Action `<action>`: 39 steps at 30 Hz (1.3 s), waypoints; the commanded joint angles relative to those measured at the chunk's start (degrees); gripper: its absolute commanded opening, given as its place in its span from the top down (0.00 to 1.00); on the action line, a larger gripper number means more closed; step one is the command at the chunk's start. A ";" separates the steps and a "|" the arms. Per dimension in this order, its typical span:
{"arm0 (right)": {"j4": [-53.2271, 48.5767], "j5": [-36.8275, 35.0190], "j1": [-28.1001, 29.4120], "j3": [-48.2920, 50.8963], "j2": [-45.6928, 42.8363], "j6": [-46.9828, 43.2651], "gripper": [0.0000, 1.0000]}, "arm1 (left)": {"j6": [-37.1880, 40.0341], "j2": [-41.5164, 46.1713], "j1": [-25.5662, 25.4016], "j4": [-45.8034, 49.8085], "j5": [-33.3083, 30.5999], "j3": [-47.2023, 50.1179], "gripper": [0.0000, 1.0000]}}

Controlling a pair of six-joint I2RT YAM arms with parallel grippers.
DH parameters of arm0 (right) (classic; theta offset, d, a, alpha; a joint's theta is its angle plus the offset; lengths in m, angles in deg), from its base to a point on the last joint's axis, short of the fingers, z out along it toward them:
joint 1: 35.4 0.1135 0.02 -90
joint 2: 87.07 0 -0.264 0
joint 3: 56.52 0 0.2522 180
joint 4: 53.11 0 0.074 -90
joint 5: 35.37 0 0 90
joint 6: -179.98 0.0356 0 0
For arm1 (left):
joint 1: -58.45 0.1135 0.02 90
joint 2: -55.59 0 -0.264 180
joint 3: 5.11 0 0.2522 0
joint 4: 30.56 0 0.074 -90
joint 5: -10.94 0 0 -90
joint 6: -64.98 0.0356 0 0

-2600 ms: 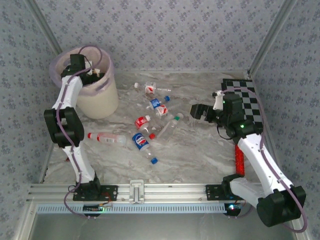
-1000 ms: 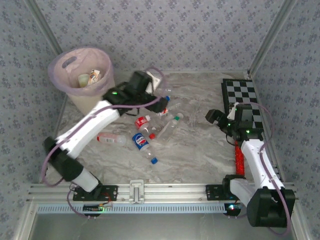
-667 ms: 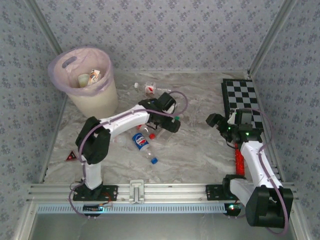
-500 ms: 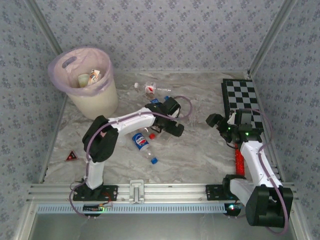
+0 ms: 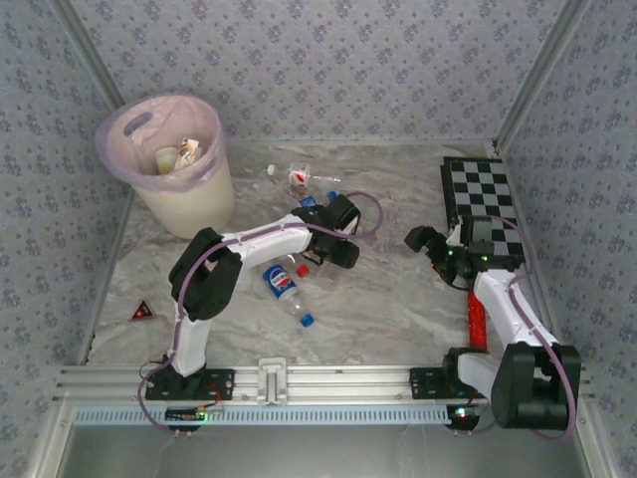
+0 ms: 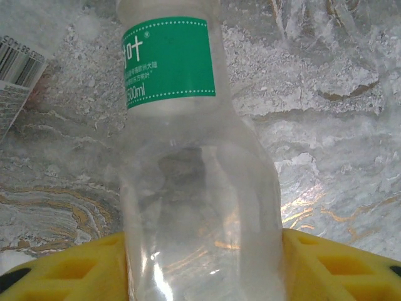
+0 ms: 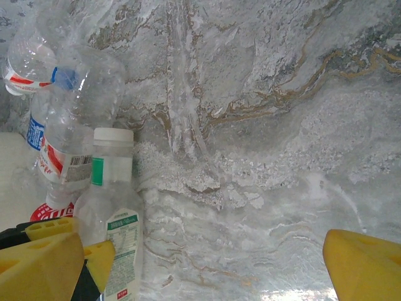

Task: Put the plastic bottles in the bin

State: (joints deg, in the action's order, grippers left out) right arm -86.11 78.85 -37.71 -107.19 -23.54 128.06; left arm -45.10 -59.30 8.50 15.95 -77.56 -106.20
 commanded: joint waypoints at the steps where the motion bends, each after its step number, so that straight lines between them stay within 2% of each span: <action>1: -1.17 -0.93 0.29 -1.16 -0.77 -1.00 0.00 | 0.05 -0.03 -0.35 0.12 0.09 -1.96 0.44; 7: -1.20 -1.13 0.29 -1.72 0.03 -1.18 0.00 | 1.75 3.59 -0.50 3.50 -0.18 -3.57 0.44; 12: -0.74 -0.61 0.47 -3.26 1.05 -1.19 0.00 | 7.41 10.76 -0.27 13.77 -7.65 -9.66 0.42; 14: -0.28 -0.72 0.72 -3.24 0.81 -0.81 0.00 | 9.81 13.85 1.45 16.55 -8.96 -12.08 0.44; 21: -1.24 -1.01 1.08 -3.72 0.49 -1.65 0.00 | 17.77 18.42 13.65 25.44 -7.93 -23.96 0.54; 24: -1.42 -1.90 1.08 -2.62 -0.52 -1.61 0.00 | 18.11 20.01 20.23 26.62 -6.95 -28.58 0.58; 27: -0.91 -2.51 1.02 -1.06 -1.34 -1.63 0.00 | 18.60 22.28 24.91 25.19 -8.97 -30.51 0.61; 32: 0.02 -1.90 1.08 -0.48 -0.99 -1.61 0.00 | 17.98 24.45 32.60 23.24 -9.74 -34.32 0.71; 39: 0.23 -2.03 1.10 -0.38 -0.77 -1.63 0.00 | 18.32 19.91 41.96 27.28 -7.97 -43.01 0.79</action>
State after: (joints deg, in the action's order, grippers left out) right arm -86.11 77.54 -36.86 -108.30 -24.18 127.49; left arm -27.79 -37.67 48.08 40.58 -86.11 -144.93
